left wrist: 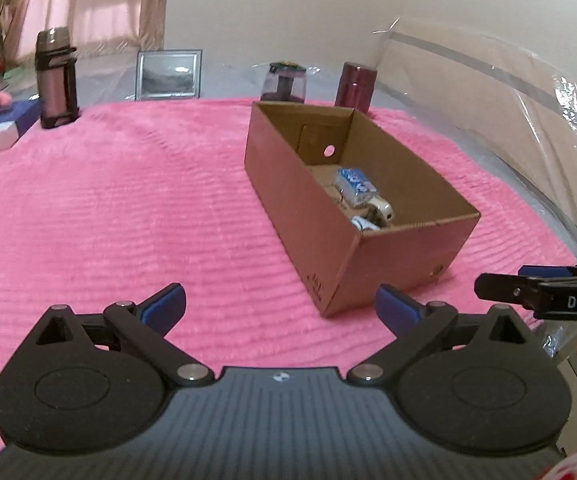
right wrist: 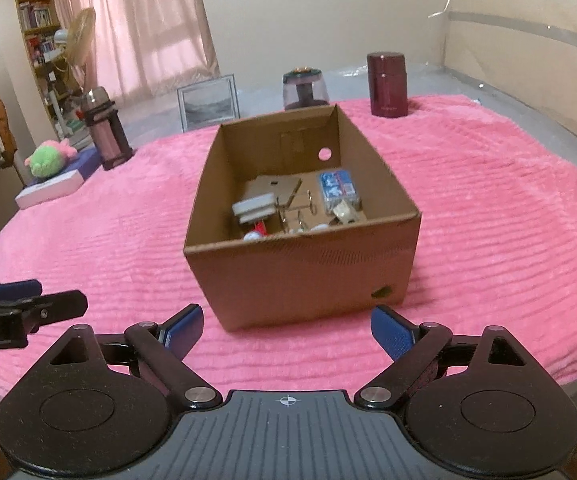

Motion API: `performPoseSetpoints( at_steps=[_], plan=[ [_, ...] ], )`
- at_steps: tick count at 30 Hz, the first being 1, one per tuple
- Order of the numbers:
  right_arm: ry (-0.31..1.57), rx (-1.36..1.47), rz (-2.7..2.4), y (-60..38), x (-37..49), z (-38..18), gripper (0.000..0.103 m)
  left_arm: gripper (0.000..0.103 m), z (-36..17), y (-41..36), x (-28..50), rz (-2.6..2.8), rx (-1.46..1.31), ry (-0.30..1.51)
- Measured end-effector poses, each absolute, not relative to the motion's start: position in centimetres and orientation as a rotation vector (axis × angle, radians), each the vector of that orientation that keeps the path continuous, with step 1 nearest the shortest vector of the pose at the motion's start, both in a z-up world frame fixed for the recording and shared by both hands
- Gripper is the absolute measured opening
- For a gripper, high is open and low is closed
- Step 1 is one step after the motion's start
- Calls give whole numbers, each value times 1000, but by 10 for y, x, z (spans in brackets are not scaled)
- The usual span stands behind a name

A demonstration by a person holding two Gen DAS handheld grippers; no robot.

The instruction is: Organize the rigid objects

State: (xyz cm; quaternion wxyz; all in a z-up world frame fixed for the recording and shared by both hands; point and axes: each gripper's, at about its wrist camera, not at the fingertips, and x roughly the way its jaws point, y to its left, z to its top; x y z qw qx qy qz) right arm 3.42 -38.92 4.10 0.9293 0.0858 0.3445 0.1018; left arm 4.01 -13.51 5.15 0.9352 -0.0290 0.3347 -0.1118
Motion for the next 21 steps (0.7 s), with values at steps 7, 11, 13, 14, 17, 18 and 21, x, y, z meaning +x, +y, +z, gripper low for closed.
performPoseSetpoints(
  at_steps=[7,11,13,14,17,18,21],
  plan=[
    [736,174,229,-382,31,33,88,100,38,-131,29,-189,-92,735],
    [751,161,243,-376,29,28,88,100,36,-131,25,-167,-78,737],
    [755,151,247,-373,29,27,88,100,35,-132,25,-161,-75,738],
    [756,147,251,-372,29,27,88,100,34,-132,24,-158,-75,739],
    [757,131,258,-369,28,26,88,100,32,-131,25,-150,-78,746],
    [758,126,259,-368,28,25,88,100,32,-131,25,-149,-79,747],
    [762,119,259,-366,28,23,88,100,32,-132,24,-147,-77,748]
  ],
)
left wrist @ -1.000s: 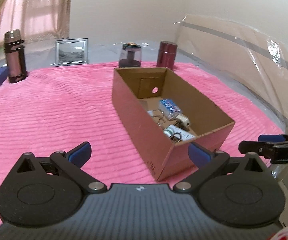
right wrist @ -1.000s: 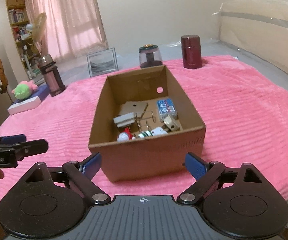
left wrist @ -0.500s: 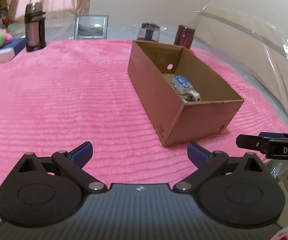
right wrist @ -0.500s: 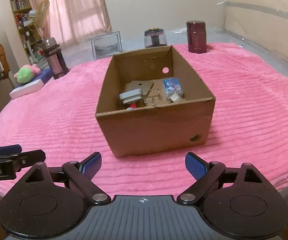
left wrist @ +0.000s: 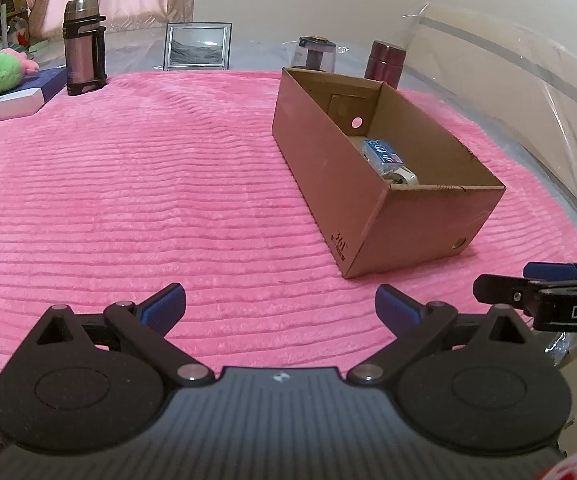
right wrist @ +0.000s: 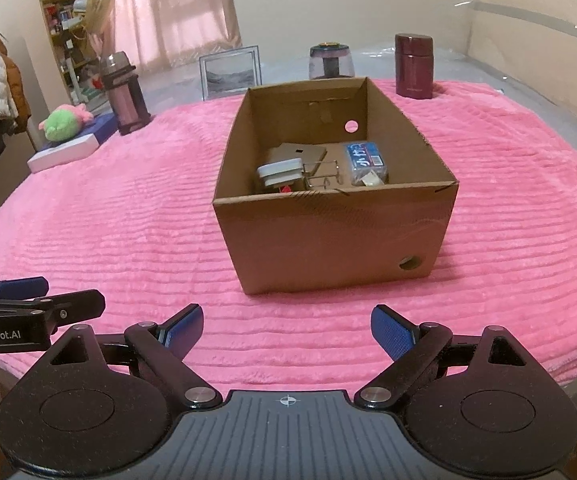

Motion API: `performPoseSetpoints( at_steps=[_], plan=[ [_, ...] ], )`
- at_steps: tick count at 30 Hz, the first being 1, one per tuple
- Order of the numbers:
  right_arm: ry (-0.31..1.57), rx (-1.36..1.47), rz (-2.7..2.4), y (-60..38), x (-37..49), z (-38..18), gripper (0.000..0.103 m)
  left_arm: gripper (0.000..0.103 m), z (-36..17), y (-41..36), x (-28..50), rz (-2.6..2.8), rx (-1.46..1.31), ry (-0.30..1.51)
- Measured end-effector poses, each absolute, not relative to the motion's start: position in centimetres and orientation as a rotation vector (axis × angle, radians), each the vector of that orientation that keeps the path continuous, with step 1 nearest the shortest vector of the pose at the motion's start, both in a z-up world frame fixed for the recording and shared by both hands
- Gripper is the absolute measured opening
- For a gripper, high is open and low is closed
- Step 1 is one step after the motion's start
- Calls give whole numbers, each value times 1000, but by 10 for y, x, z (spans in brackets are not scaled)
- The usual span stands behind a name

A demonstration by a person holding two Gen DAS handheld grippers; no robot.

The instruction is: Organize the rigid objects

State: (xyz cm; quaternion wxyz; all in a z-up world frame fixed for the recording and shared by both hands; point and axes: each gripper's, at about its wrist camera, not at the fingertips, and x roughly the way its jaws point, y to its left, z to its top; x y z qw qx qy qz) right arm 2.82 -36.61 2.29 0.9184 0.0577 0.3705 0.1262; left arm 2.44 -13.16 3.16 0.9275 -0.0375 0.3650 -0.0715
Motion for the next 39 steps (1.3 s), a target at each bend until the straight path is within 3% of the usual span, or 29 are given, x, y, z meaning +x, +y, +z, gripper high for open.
performPoseSetpoints(
  at_steps=[39],
  plan=[
    [779,113,262,-362,32,18,88,100,29,-131,25,-140,-76,746]
  ],
)
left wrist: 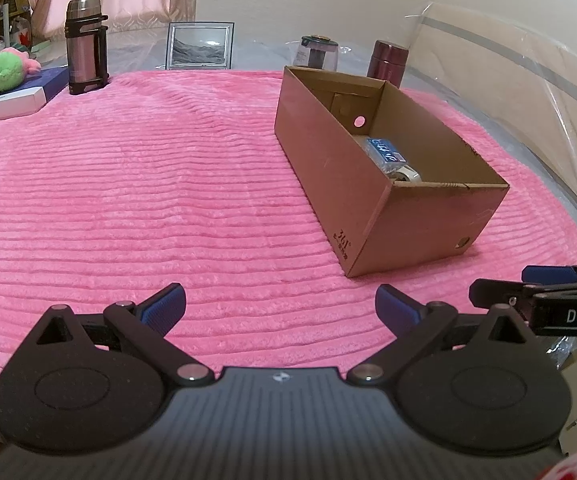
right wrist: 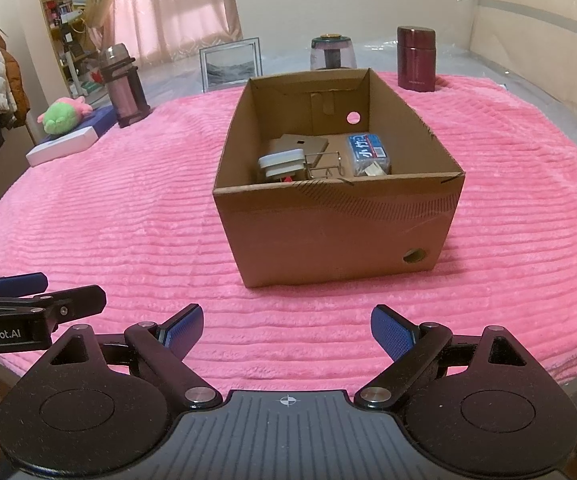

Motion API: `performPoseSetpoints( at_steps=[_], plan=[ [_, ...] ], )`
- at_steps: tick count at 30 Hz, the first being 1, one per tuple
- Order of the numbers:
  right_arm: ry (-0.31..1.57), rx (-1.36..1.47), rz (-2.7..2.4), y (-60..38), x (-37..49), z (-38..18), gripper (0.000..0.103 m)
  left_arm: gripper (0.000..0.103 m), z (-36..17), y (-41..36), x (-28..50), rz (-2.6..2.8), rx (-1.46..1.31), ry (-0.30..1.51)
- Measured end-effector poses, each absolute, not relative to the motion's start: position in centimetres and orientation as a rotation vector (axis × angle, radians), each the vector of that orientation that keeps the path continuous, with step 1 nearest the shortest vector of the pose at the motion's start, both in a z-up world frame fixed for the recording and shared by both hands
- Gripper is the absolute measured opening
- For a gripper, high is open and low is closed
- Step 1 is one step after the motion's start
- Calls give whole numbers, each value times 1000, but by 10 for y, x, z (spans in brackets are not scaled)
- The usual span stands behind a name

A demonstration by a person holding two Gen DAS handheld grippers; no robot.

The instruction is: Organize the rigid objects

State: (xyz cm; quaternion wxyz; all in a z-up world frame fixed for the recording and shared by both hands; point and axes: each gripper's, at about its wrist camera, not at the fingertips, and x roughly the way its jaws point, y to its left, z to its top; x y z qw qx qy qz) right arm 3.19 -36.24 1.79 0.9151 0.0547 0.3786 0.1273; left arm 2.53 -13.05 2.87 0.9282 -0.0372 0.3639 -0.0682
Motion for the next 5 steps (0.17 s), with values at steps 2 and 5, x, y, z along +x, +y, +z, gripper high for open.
performPoseSetpoints(
  at_steps=[2,5],
  plan=[
    [782,112,262,-362,32,16,88,100,27,-130,25,-142,-80,740],
    [786,111,262,-362,33,13,88,100,27,-128,25,-148,-87,735]
  ],
)
